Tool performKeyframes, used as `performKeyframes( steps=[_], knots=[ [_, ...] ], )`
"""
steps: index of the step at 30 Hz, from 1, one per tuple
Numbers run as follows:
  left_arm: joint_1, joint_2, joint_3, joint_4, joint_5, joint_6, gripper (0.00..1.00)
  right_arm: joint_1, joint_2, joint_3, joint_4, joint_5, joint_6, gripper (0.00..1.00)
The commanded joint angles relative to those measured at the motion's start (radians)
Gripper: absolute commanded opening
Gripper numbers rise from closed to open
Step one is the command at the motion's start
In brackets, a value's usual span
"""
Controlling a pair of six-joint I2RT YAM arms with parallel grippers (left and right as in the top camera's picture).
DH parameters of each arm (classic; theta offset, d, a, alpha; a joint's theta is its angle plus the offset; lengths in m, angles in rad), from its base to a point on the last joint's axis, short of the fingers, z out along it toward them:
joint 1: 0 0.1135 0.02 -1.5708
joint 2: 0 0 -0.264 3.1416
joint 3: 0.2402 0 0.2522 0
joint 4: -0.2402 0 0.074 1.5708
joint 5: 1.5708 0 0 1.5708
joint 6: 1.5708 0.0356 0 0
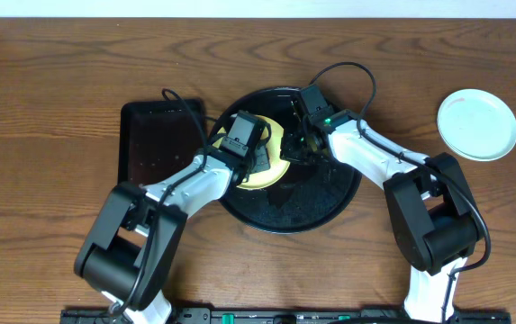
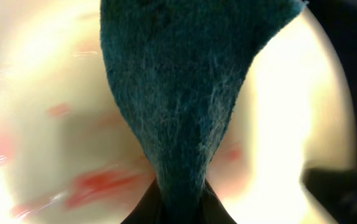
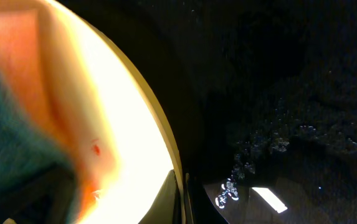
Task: Clean dirty plates on tray and stack at the side
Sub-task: 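Scrub the yellow plate with the sponge while right gripper holds it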
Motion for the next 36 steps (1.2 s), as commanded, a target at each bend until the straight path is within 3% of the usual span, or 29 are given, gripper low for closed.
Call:
performKeyframes(
  steps=[1, 10, 18, 29, 36],
  knots=[
    [0.012, -0.043, -0.011, -0.103, -0.191, 0.095, 0.07, 0.007, 0.013, 0.01, -0.002, 0.01, -0.012, 0.01],
    [0.014, -0.08, -0.011, -0.218, -0.196, 0.162, 0.07, 0.007, 0.013, 0.01, -0.002, 0.01, -0.012, 0.01],
    [0.014, -0.079, -0.011, -0.126, 0.036, 0.299, 0.07, 0.007, 0.013, 0.01, 0.001, 0.01, -0.011, 0.01],
    [0.011, -0.051, -0.011, -0.002, 0.171, 0.304, 0.08, 0.007, 0.013, 0.01, 0.0, 0.01, -0.011, 0.01],
    [0.008, -0.035, -0.011, -0.072, 0.178, 0.326, 0.08, 0.007, 0.013, 0.01, 0.0, 0.01, -0.012, 0.01]
  ],
)
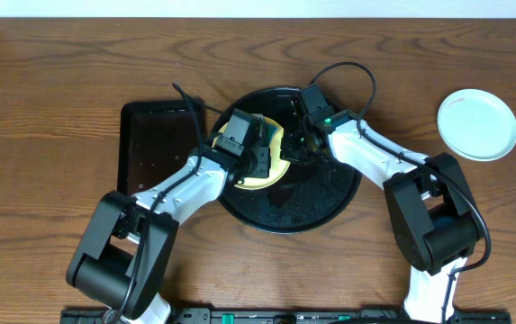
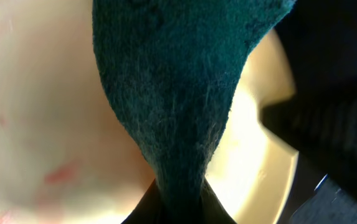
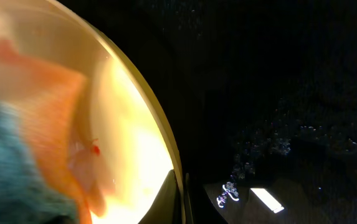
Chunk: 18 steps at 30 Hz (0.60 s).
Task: Clean dirty plates on tray and stack at the side
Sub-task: 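Scrub the yellow plate with the sponge while right gripper holds it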
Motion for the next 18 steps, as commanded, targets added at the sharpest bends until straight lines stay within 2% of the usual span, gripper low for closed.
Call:
performKeyframes(
  steps=[1, 6, 12, 14, 18],
  knots=[
    [-0.003, 0.012, -0.006, -0.049, 0.019, 0.06, 0.07, 0.007, 0.013, 0.01, 0.0, 0.013, -0.008, 0.01],
    [-0.003, 0.011, -0.005, -0.161, -0.082, 0.08, 0.07, 0.007, 0.013, 0.01, 0.0, 0.014, -0.008, 0.01],
    [-0.004, 0.011, -0.002, -0.228, -0.102, 0.159, 0.07, 0.007, 0.013, 0.01, 0.001, 0.014, -0.008, 0.01],
    [-0.004, 0.011, 0.005, -0.236, -0.138, 0.171, 0.07, 0.007, 0.013, 0.01, 0.001, 0.014, -0.008, 0.01],
    [-0.005, 0.011, 0.014, -0.184, -0.106, 0.208, 0.07, 0.007, 0.013, 0.01, 0.001, 0.014, -0.008, 0.01]
  ],
)
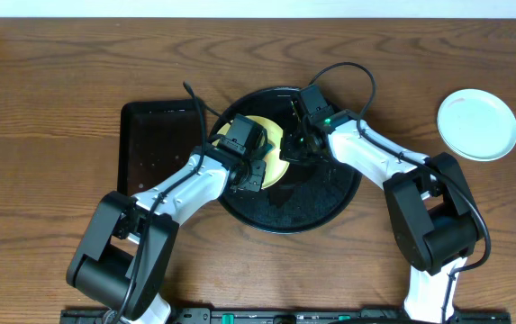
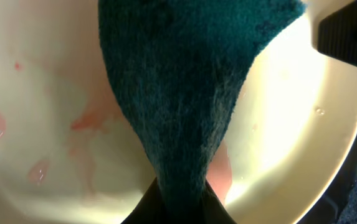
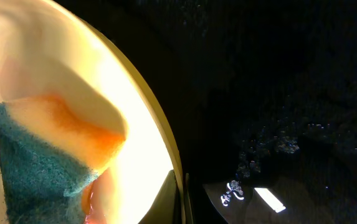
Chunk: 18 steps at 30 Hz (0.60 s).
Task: Clean dirty plates on tray and stack at the side
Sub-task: 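Scrub the yellow plate with the sponge while right gripper holds it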
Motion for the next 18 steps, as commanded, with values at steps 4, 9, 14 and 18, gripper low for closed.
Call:
performKeyframes(
  steps=[4, 9, 14, 18],
  knots=[
    [0.002, 0.012, -0.008, 0.051, 0.076, 0.09, 0.07, 0.007, 0.013, 0.01, 0.0, 0.021, -0.008, 0.01],
    [0.001, 0.012, -0.008, -0.016, 0.046, 0.124, 0.07, 0.007, 0.013, 0.01, 0.0, 0.021, -0.008, 0.01],
    [0.001, 0.012, -0.008, -0.095, -0.07, 0.124, 0.07, 0.007, 0.013, 0.01, 0.0, 0.021, -0.008, 0.01],
    [0.001, 0.012, -0.008, -0.098, -0.122, 0.123, 0.07, 0.007, 0.013, 0.01, 0.001, 0.021, -0.008, 0.01]
  ],
)
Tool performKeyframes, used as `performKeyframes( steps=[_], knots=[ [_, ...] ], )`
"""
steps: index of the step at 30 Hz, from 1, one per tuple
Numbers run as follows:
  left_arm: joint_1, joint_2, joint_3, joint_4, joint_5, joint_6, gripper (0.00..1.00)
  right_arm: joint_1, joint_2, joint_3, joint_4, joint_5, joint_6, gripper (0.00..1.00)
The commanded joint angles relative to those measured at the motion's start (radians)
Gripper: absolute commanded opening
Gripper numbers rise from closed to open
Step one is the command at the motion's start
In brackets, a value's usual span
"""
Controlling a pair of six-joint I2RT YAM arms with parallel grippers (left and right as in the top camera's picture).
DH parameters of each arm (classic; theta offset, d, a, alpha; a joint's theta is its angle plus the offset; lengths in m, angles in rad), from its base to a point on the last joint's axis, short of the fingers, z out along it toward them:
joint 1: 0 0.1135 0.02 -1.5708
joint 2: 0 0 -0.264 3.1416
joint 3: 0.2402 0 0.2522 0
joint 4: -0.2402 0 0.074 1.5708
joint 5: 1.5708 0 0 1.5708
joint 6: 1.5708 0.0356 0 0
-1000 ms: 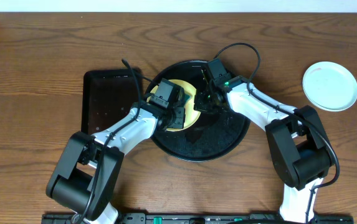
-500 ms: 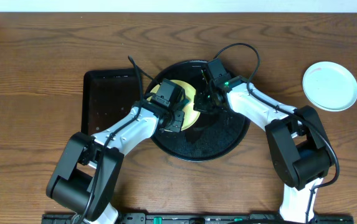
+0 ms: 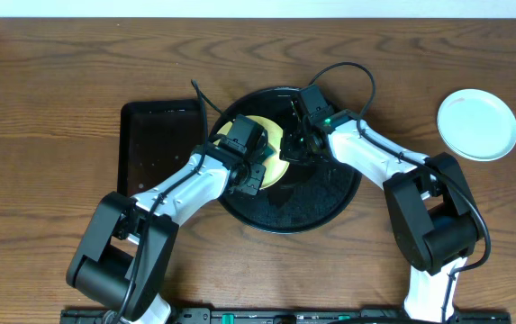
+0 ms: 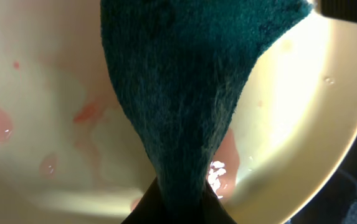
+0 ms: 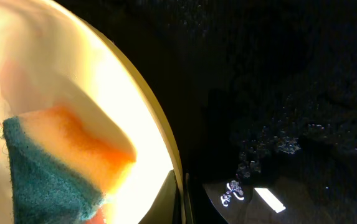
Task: Clean dirty plates on tray and stack at the side
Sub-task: 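Scrub the yellow plate with the sponge while right gripper holds it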
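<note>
A cream plate [image 3: 274, 144] with pink smears lies in the round black tray [image 3: 316, 211]. My left gripper [image 3: 253, 171] is shut on a sponge [image 4: 190, 81], green scouring side toward the camera, orange foam [image 5: 85, 140] behind, pressed onto the plate's face [image 4: 35, 74]. Wet pink streaks remain on the plate. My right gripper [image 5: 181, 199] is shut on the plate's right rim [image 5: 159, 143], one finger inside and one outside. A clean white plate [image 3: 476, 123] rests on the table at the far right.
A rectangular black tray [image 3: 154, 144] lies left of the round tray. Water droplets [image 5: 271, 146] glisten on the round tray's dark floor. The wooden table [image 3: 59, 81] surrounds everything.
The sponge has shifted slightly toward the near edge of the plate, exposing more of the plate's far part. My right gripper has stayed on the rim.
The sponge in my left gripper first covered the plate's middle, then sat nearer its right side by my right gripper, then lower on the plate. Red smears turned into pale wet streaks. My right gripper held the rim throughout.
</note>
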Motion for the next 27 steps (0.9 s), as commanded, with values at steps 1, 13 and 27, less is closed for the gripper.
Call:
performKeyframes(
  steps=[1, 13, 27],
  knots=[
    [0.005, 0.014, -0.019, -0.028, -0.097, 0.017, 0.07, 0.007, 0.013, 0.01, 0.001, 0.021, -0.008, 0.01],
    [0.005, 0.043, -0.019, 0.103, -0.096, 0.014, 0.07, 0.007, 0.013, 0.01, -0.001, 0.021, -0.008, 0.01],
    [0.006, 0.043, -0.019, -0.028, -0.348, -0.04, 0.07, 0.007, 0.013, 0.01, -0.014, 0.021, -0.008, 0.01]
  ],
)
